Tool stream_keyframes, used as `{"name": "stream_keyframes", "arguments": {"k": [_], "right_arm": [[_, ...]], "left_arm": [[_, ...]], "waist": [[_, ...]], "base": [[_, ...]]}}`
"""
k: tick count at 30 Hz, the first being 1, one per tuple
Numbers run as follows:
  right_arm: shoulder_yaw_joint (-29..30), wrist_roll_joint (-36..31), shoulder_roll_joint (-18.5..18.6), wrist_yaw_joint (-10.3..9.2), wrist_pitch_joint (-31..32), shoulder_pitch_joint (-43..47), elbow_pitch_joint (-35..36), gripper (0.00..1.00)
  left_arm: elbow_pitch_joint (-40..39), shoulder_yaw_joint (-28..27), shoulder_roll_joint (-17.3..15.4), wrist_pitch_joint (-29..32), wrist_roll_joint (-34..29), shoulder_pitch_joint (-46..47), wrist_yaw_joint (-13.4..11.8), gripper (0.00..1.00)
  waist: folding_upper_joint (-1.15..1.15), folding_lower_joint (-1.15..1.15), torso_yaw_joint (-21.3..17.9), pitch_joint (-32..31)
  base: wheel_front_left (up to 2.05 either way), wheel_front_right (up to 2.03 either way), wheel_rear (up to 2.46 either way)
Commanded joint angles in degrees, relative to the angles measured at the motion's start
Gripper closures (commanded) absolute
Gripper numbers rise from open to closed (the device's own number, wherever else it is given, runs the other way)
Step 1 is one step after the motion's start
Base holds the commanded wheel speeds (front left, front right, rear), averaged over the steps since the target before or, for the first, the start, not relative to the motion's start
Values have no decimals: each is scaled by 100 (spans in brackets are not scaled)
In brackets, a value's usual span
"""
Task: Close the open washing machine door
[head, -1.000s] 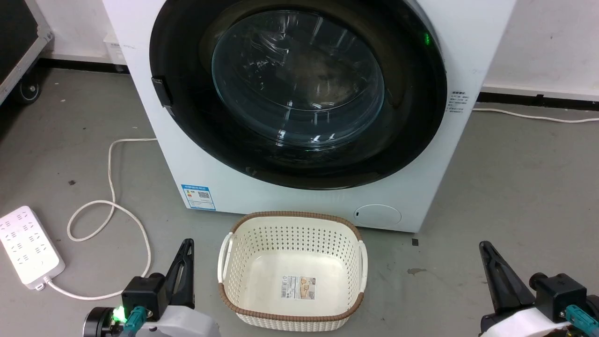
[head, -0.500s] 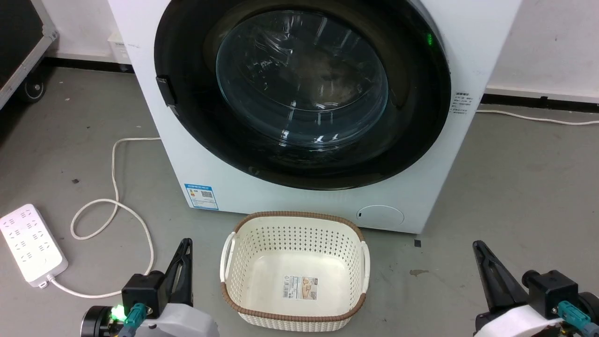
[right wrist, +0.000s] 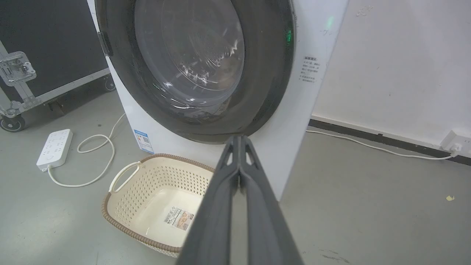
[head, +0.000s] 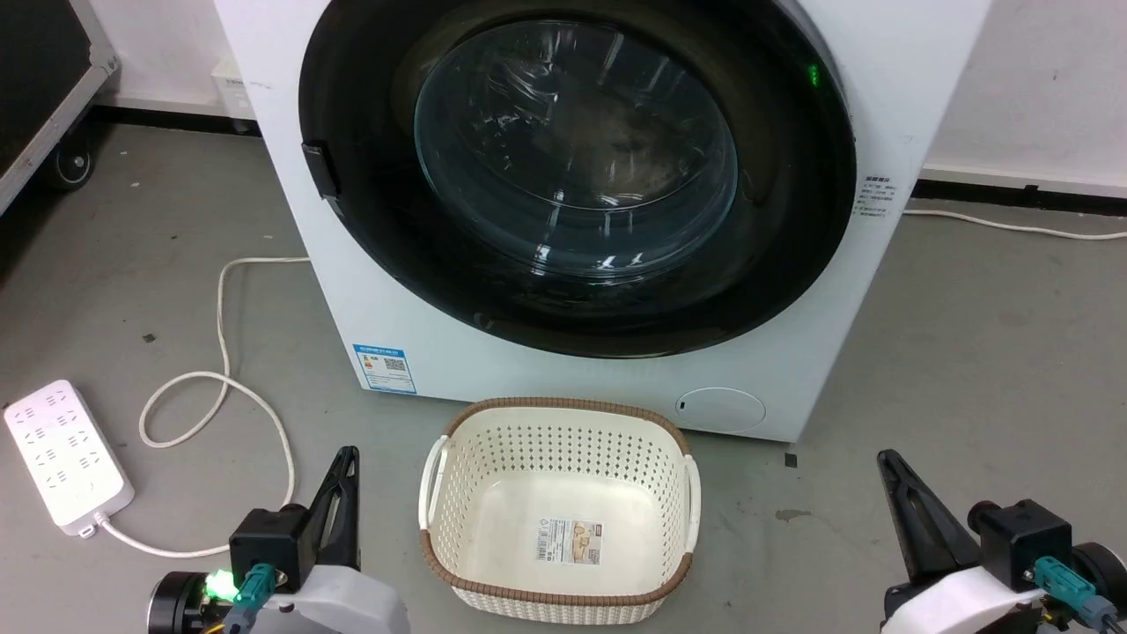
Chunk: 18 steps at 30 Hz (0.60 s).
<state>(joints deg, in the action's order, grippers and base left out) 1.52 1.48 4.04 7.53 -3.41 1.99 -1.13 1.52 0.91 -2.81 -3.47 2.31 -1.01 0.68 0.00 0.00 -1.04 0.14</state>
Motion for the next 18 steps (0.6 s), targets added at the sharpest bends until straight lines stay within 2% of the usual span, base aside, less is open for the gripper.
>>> {"name": "stream_keyframes", "arguments": {"k": [1,18], "right_arm": [[-19,-44,-37,-3,31,-99,43,100],[-104,-111,-88,-4,230,-163,88,100]], "left_arm": [[-30,-20,-5,37,-57,75,-16,100],[-108,-65,-6,236,-169,91,-49,100]], "waist": [[0,0,6,-1],[0,0,69,-10]], "base": [[0,0,0],[0,0,0]]}}
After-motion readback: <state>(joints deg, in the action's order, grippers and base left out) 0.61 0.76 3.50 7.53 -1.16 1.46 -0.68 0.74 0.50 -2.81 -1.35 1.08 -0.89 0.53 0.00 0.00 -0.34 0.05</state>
